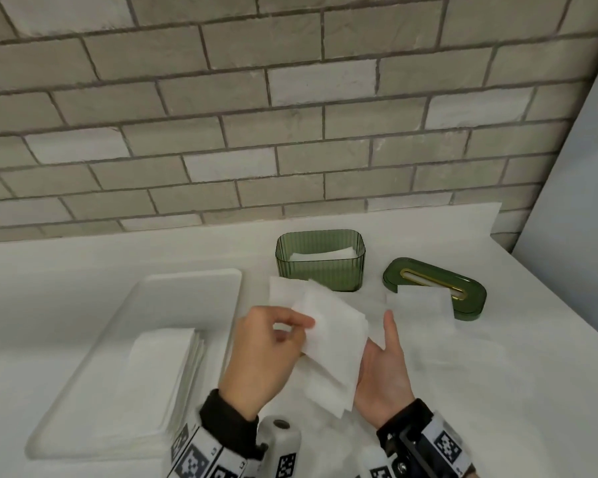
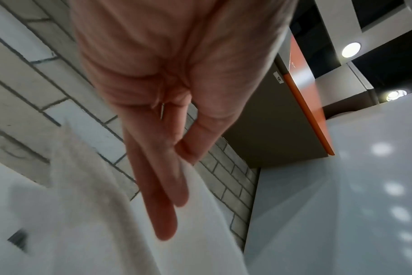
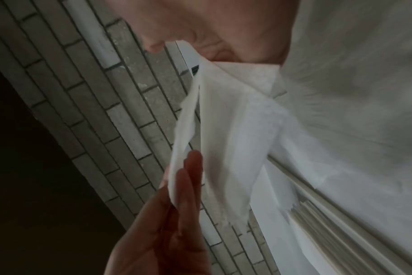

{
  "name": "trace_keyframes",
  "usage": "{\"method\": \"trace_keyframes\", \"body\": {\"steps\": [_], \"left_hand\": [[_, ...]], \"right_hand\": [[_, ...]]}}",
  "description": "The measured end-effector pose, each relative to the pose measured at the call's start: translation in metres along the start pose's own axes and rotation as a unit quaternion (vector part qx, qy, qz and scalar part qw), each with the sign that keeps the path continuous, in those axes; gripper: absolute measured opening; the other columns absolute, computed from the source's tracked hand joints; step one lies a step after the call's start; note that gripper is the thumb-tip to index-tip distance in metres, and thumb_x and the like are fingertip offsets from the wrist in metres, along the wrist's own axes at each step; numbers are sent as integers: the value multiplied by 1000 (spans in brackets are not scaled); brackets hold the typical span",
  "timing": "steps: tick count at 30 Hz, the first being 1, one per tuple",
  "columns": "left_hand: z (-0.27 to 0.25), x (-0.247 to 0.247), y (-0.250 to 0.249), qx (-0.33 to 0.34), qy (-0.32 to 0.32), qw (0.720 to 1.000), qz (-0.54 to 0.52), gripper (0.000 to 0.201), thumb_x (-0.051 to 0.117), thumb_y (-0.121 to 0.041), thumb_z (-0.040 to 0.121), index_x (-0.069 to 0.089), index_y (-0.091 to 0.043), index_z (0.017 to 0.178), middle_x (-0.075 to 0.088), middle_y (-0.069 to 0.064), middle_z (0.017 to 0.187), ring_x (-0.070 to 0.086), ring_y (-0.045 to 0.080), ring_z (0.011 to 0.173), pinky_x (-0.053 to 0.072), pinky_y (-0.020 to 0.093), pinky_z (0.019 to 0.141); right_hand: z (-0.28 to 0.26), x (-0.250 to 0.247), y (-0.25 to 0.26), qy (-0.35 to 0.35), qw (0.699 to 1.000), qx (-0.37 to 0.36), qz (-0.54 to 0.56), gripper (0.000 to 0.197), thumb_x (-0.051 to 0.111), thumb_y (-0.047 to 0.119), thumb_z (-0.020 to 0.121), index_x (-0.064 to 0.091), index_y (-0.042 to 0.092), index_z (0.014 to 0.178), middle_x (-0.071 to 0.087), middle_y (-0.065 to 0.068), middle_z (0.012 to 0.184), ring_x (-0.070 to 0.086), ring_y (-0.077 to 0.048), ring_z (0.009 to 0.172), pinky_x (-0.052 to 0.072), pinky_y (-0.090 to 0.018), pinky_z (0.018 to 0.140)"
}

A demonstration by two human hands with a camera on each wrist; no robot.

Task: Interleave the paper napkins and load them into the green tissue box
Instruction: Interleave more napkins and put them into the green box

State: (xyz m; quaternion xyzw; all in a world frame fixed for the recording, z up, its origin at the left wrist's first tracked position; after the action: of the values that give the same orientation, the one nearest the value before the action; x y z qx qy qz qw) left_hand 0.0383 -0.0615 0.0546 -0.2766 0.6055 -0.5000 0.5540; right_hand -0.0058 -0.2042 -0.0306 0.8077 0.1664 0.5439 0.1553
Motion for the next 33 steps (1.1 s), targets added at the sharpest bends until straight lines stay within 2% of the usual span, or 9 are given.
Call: {"method": "trace_keyframes", "body": {"steps": [4,6,8,12,16,20,29,31,33], "left_hand": [[-7,0,8,-21,36,998,40,17,66,-8,89,79,-18,84,75,-3,83,71,12,62,62,37,71],[-8,2,10,-8,62,995,78,8,70,-22,89,77,-22,92,70,-7,90,65,5,65,58,23,68],[-2,0,12,12,48,984,171,22,69,-38,88,71,-28,108,62,-8,99,58,3,81,45,13,72],[18,-1,26,-23,7,978,209,55,59,-55,90,52,-23,134,57,-1,123,52,19,117,45,30,95],[14,27,42,-11,80,997,-9,32,55,-42,97,56,-22,122,71,-6,114,67,1,99,51,14,79],[14,45,65,1,61,995,-79,19,47,-27,103,50,-23,121,73,-2,109,69,10,103,52,18,82],[18,67,76,-33,99,994,-44,28,50,-13,102,48,-19,129,64,-7,108,61,-1,99,46,9,82],[22,64,74,-23,50,998,-40,41,57,-22,99,50,-10,138,67,-2,121,62,6,113,49,25,99],[25,54,67,-7,-14,998,-66,31,63,-22,95,63,-13,125,72,-1,115,67,14,108,54,39,96]], "right_hand": [[-2,8,-5,38,998,15,-45,52,48,44,95,64,5,125,62,-22,127,58,-38,120,44,-50,103],[1,7,-7,39,996,-2,-82,40,54,23,94,60,4,128,64,-23,124,60,-39,116,51,-50,95],[5,1,-4,21,991,-38,-123,39,58,10,90,58,4,129,66,-22,121,62,-39,113,53,-50,93],[6,1,7,5,974,-109,-197,34,60,1,89,61,5,123,70,-17,116,67,-35,106,52,-51,93],[2,10,30,-34,904,-261,-337,29,63,0,88,66,15,112,74,-4,107,70,-20,99,57,-38,86],[3,9,45,-26,835,-328,-441,31,72,1,82,66,22,104,75,8,97,70,-6,91,56,-21,77],[17,-15,34,-60,853,-271,-443,31,56,-2,52,69,10,78,66,6,71,59,-1,65,45,-13,57],[15,-7,35,-51,854,-282,-435,31,62,-14,66,69,11,83,70,6,73,64,-4,67,51,-17,59],[16,-2,41,-46,856,-284,-429,39,64,-19,73,69,14,92,75,1,83,71,-11,76,57,-23,65]]}}
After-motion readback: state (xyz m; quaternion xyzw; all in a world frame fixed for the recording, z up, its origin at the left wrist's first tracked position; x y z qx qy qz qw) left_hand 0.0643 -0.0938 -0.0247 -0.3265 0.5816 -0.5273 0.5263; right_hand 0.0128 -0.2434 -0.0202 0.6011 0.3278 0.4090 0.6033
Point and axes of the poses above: each hand's wrist, its own z-axis towards the middle knuckle, its own x-axis out of the palm, y = z × x, the point moved 4 cm from there along z, towards the middle knuckle
